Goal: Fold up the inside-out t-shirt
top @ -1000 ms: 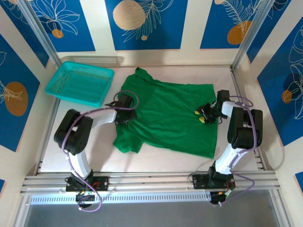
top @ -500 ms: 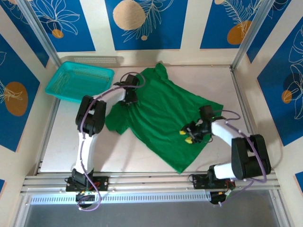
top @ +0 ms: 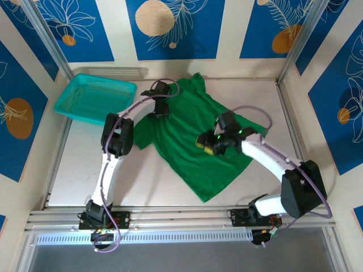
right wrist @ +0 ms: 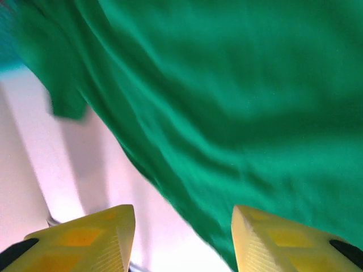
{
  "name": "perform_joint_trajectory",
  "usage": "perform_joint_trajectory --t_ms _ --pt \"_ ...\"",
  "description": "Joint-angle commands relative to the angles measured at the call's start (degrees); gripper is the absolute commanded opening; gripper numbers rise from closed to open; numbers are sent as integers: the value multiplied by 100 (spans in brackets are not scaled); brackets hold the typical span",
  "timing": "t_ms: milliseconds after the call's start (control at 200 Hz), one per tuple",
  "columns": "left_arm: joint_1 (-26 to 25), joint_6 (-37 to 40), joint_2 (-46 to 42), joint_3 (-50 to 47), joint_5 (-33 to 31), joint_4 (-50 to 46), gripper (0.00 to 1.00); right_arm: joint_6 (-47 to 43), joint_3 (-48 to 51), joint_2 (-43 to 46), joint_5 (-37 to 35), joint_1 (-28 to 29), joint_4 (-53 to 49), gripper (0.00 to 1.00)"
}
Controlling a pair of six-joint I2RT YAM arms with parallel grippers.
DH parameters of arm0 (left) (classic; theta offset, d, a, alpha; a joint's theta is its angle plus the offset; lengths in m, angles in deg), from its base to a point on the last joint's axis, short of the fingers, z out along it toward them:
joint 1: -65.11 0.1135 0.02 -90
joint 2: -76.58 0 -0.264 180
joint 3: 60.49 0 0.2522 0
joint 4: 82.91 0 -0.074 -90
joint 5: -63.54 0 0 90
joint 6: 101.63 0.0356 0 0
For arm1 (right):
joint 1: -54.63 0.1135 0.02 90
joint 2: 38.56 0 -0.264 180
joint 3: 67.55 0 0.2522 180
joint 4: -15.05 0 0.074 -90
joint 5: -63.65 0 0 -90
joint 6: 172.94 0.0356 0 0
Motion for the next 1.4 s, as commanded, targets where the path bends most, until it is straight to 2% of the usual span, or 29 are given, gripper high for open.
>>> perform_joint_trajectory --t_ms 0,60,135,250,395,580,745,816,1021,1171,1246,1396 --pt "24 -430 -712 -799 218 -965 62 -1505 -514 -619 -288 -1005 69 49" --pt "12 -734 -1142 -1375 251 -959 61 -1479 -672 -1039 -417 -1563 240 47" --pt "-16 -1025 -1699 -2405 360 -401 61 -1405 -768 -1491 -403 -2158 290 46" --pt "-7 -1262 -2003 -3379 401 300 61 -1158 -495 -1737 -325 -2607 51 46" --pt "19 -1038 -1382 -2704 411 -30 61 -776 359 -1437 -419 -2715 39 46" --pt "53 -782 -695 -1501 224 -524 59 -584 1287 -1328 611 -3175 93 45" --pt "145 -536 -2 -431 90 -1022 59 -666 1401 -901 612 -2648 -495 45" --pt "183 -474 222 -85 65 -1137 59 -422 1405 -567 239 -2013 -805 46" --pt "290 96 875 1003 191 -1170 61 1020 1960 -526 840 -132 -39 45" --pt "344 623 1255 1544 6 -1187 62 1769 1970 -548 502 1059 580 45" --pt "353 891 1192 1545 -23 -1047 64 1717 1697 -424 308 1208 197 46" --pt "336 1076 682 1288 95 -936 71 1292 1288 466 -696 1007 -1194 52"
